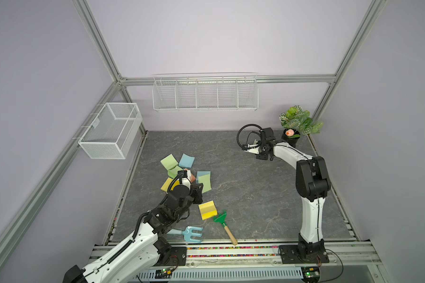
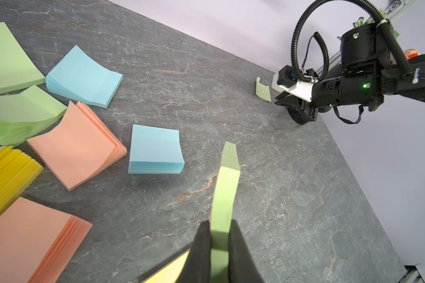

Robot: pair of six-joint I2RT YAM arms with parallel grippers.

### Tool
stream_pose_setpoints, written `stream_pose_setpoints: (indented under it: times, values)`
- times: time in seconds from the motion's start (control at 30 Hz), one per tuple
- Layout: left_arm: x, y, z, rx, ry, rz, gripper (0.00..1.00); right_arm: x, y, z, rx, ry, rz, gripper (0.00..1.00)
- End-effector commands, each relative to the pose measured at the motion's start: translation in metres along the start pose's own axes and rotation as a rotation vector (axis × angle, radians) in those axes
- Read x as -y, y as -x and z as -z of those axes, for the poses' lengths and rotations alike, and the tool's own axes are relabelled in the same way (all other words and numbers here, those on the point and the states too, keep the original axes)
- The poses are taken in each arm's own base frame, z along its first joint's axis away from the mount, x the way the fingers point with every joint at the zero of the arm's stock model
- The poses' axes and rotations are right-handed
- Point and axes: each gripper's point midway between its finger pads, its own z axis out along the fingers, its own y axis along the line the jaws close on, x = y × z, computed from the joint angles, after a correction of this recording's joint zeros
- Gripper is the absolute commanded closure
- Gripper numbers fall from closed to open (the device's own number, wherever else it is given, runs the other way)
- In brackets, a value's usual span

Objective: Tear off pages from different memo pads
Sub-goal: Place the paper at the center of the board, then place the memo pad at the center of the board.

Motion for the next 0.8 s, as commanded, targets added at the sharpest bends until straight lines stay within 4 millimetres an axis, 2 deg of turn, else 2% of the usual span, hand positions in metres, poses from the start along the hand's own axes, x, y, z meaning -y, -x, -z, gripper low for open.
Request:
stream_pose_setpoints:
  times: [0.0,0.1,0.2,0.27,0.37,0.4,0.5,0.6,0.7,0.77]
  values:
    - [0.003,0.007,-0.001,0.027,-0.012,0.008,0.86,0.015,0.020,0.027,0.098,-0.031,-0.049,0.80]
    - [0.000,0.001,-0.008,-0.002,0.008,0.003,0.86,0.030,0.029,0.047,0.151,-0.102,-0.110,0.68]
    - [0.005,0.002,-0.014,0.006,-0.010,0.006,0.85,0.053,0.032,0.072,0.196,-0.241,-0.210,0.48]
    - [0.012,0.006,-0.019,0.018,-0.040,0.020,0.85,0.072,0.034,0.098,0.249,-0.351,-0.326,0.39]
    - [0.038,0.017,-0.027,0.011,-0.126,0.036,0.85,0.087,0.031,0.150,0.365,-0.494,-0.563,0.09]
    - [0.047,0.022,-0.032,0.007,-0.153,0.040,0.85,0.085,0.028,0.166,0.405,-0.523,-0.647,0.11]
    - [0.077,0.036,-0.049,-0.022,-0.216,0.033,0.86,0.065,0.015,0.209,0.502,-0.559,-0.852,0.11]
    - [0.099,0.046,-0.076,-0.046,-0.251,0.007,0.86,0.029,-0.006,0.241,0.565,-0.562,-1.044,0.11]
    - [0.114,0.057,-0.113,-0.062,-0.262,-0.024,0.86,-0.014,-0.031,0.253,0.621,-0.543,-1.268,0.11]
    - [0.116,0.060,-0.144,-0.090,-0.265,-0.013,0.87,-0.038,-0.045,0.257,0.644,-0.524,-1.410,0.11]
